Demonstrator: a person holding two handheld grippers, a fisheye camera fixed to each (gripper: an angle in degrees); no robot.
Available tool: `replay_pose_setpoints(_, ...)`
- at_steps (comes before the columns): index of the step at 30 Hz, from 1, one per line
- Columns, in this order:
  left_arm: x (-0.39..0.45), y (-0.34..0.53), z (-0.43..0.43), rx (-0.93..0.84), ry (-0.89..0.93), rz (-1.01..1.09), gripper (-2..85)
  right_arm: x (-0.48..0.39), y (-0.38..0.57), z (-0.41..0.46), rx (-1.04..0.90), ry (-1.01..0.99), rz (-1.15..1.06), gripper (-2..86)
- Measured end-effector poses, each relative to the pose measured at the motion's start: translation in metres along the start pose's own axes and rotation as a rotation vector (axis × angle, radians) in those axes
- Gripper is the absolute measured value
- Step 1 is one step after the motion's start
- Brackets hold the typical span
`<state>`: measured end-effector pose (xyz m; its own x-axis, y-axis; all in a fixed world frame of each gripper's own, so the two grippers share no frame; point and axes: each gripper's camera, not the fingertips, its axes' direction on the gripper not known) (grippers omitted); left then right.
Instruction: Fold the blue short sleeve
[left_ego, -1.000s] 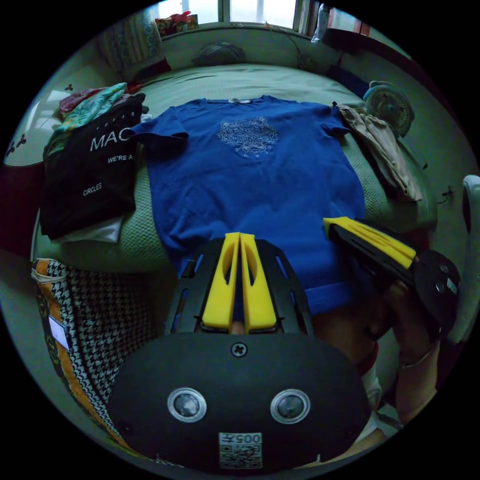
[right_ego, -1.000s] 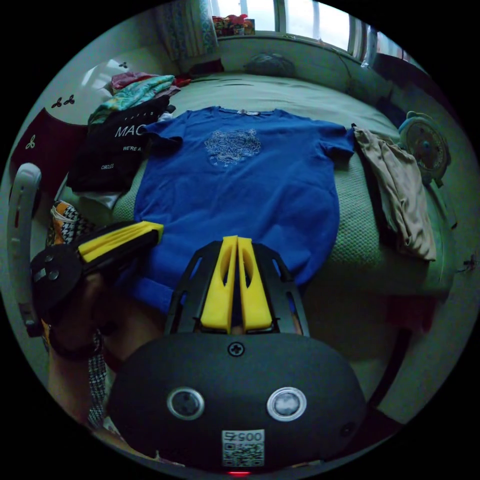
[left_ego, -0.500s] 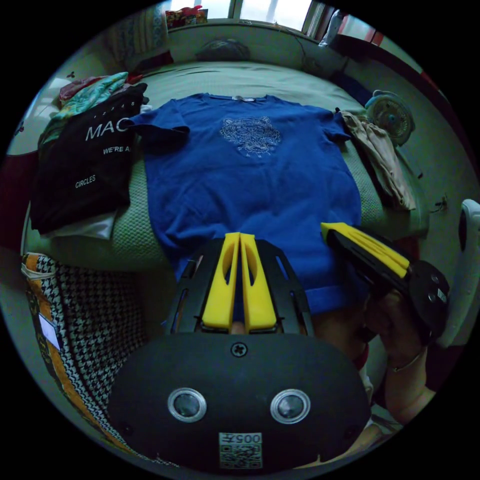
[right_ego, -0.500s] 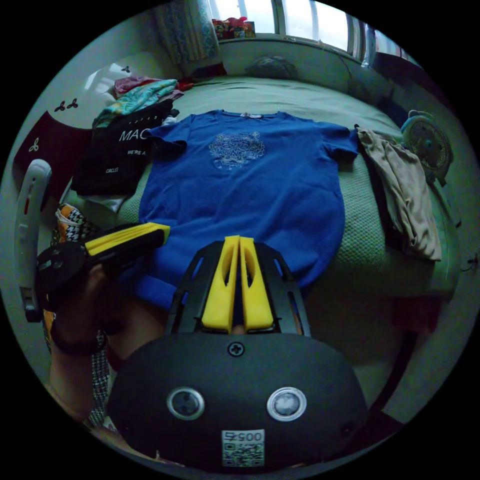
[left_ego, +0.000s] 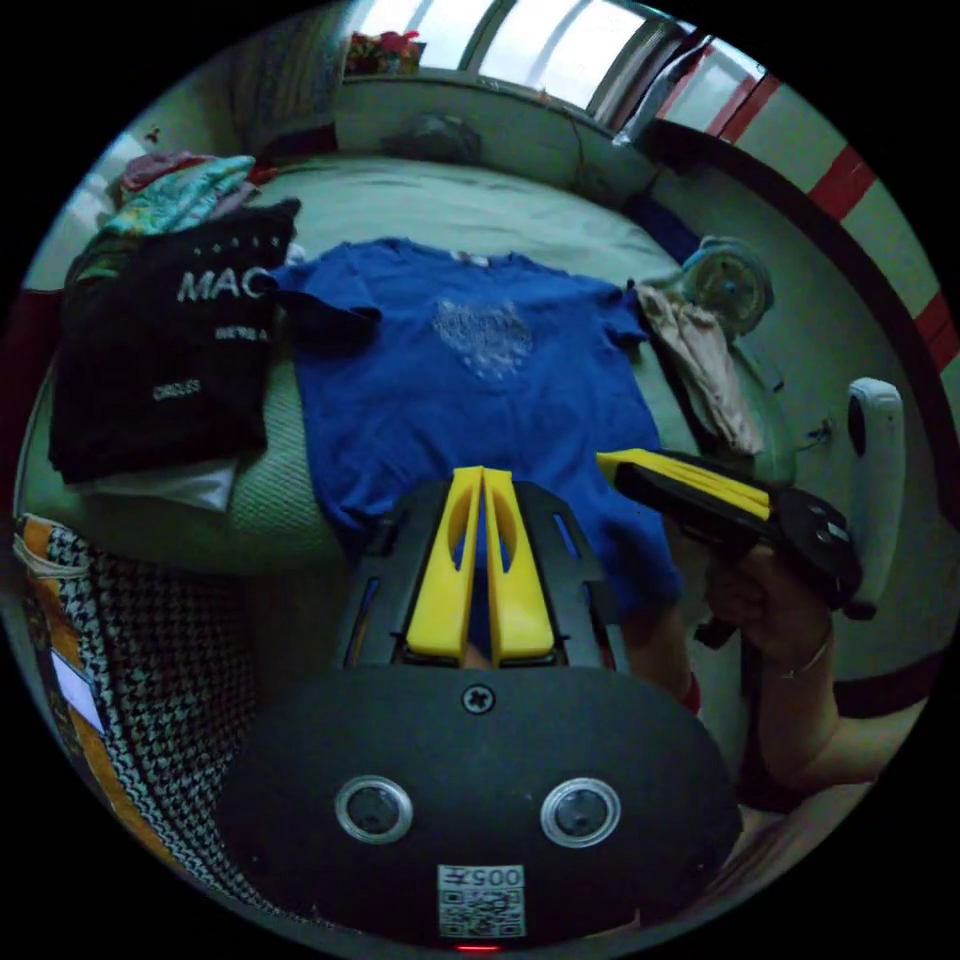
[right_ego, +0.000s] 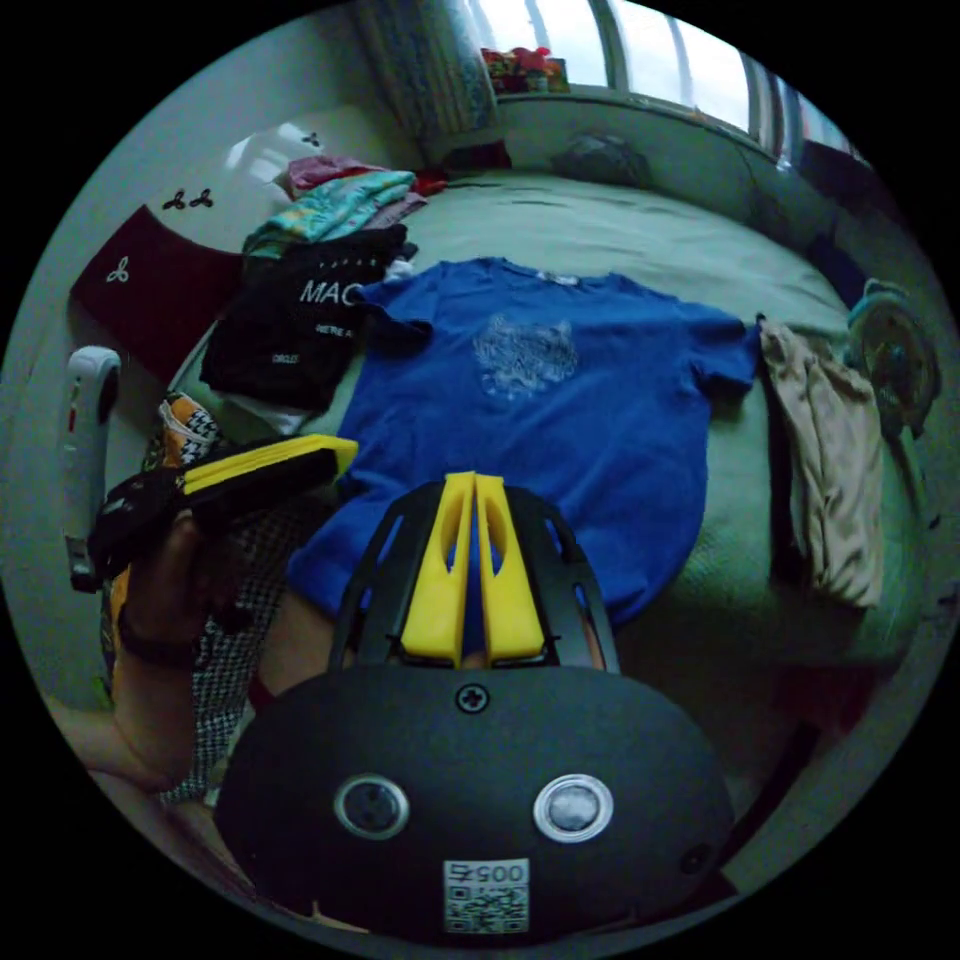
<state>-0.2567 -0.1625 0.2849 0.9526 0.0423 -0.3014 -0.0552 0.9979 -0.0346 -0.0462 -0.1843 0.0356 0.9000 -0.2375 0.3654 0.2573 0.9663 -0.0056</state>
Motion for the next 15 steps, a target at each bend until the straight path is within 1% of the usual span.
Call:
replay_pose_setpoints(3,-0.037,-0.03,0.001,0.078,-0.055,-0.053,0.4,-0.018,-0.053,0.011,0.017,0.052,-0.071,-0.1)
replay_pose_setpoints(6,-0.075,-0.061,0.012,0.076,-0.067,-0.12,1.6,-0.04,-0.104,0.029,0.027,0.001,-0.152,2.9)
replay_pose_setpoints(8,-0.094,-0.078,0.022,0.072,-0.071,-0.132,3.9,-0.057,-0.143,0.05,0.032,-0.016,-0.211,5.7)
replay_pose_setpoints(10,-0.117,-0.099,0.039,0.057,-0.101,-0.155,8.0,-0.069,-0.169,0.067,0.037,-0.015,-0.244,7.3)
replay_pose_setpoints(15,-0.16,-0.13,0.08,0.01,-0.098,-0.201,11.7,-0.095,-0.22,0.116,0.012,-0.022,-0.405,8.8)
